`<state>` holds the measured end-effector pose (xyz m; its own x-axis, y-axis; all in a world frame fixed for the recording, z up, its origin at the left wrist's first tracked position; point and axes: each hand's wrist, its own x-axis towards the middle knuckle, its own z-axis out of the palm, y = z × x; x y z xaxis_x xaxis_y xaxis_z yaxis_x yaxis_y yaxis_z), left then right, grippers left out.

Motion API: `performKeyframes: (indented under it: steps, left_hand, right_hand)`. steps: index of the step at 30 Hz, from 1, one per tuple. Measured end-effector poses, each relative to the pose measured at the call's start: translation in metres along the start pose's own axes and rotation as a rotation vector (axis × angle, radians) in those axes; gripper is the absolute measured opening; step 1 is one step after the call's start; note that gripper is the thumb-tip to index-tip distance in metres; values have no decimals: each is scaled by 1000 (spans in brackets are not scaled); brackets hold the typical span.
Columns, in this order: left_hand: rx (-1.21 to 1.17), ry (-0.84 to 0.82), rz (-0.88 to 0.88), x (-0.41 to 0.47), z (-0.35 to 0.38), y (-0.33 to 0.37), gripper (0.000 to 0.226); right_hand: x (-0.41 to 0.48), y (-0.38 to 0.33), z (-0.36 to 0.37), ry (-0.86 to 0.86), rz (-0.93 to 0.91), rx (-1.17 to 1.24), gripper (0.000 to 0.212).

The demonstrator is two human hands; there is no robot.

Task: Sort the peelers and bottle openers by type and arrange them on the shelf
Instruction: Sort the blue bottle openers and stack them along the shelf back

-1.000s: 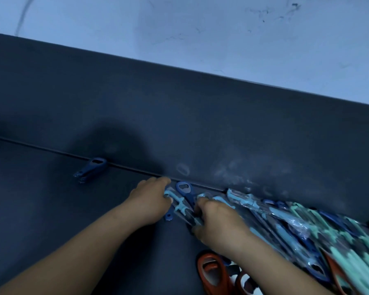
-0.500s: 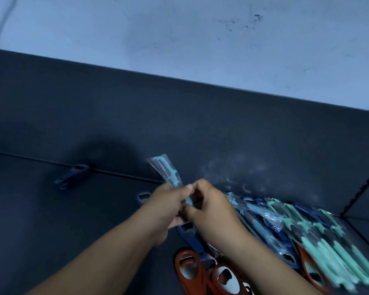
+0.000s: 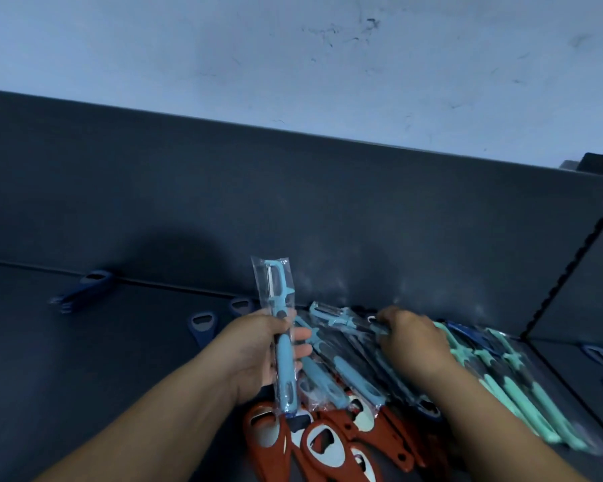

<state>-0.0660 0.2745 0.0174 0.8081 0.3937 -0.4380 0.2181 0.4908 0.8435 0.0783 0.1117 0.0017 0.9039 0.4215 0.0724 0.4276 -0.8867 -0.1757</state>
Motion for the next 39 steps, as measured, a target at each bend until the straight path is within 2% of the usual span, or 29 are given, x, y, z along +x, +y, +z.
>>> performKeyframes:
  steps: [5,10,13,16,18,20,22,24,26,29,31,35,39]
  left_hand:
    - [-34,-5,-46,-3,10,-2,16]
    - [-46,-32,-46,-1,13,-2,13]
    - [-86,-89,-24,0,16,-1,23]
    - [-139,-142,13,1,18,-1,19]
    - [-150,-102,38,4,15,-1,13]
    - [-144,-53,43,5,11,-2,14]
    - [-133,-23,32,5,5,-2,16]
    - [-125,-11,15,4,-1,-2,16]
    - [-125,-2,5,3,-5,-3,16]
    - [-129,2,-1,2,-8,-3,17]
    - [-130,-1,-2,2,-9,-4,18]
    - [-129,4,1,1,-12,-5,18]
    - [-122,10,-5,-2,-15,-5,22]
  right_hand:
    - [0,0,0,44,-60,89,33]
    - [-18,-17,-15,71,-148,473,14]
    - [-32,-39,-18,-25,-217,715,13]
    - [-44,-55,-15,-135,-267,821,10]
    - [-45,-58,-13,-173,-297,830,5]
    - [-41,-52,-13,-135,-260,812,5]
    - [-34,-39,-16,-42,-190,613,8]
    - [-32,-28,-17,-49,-137,319,36]
    - [-36,-23,-16,-171,-93,160,66]
    - [-42,-25,-7,-260,-94,141,81]
    - [-43,-26,-2,-225,-108,173,75]
    - [-44,-28,-2,-154,-137,248,48]
    - [-45,-29,-4,-148,-146,287,36]
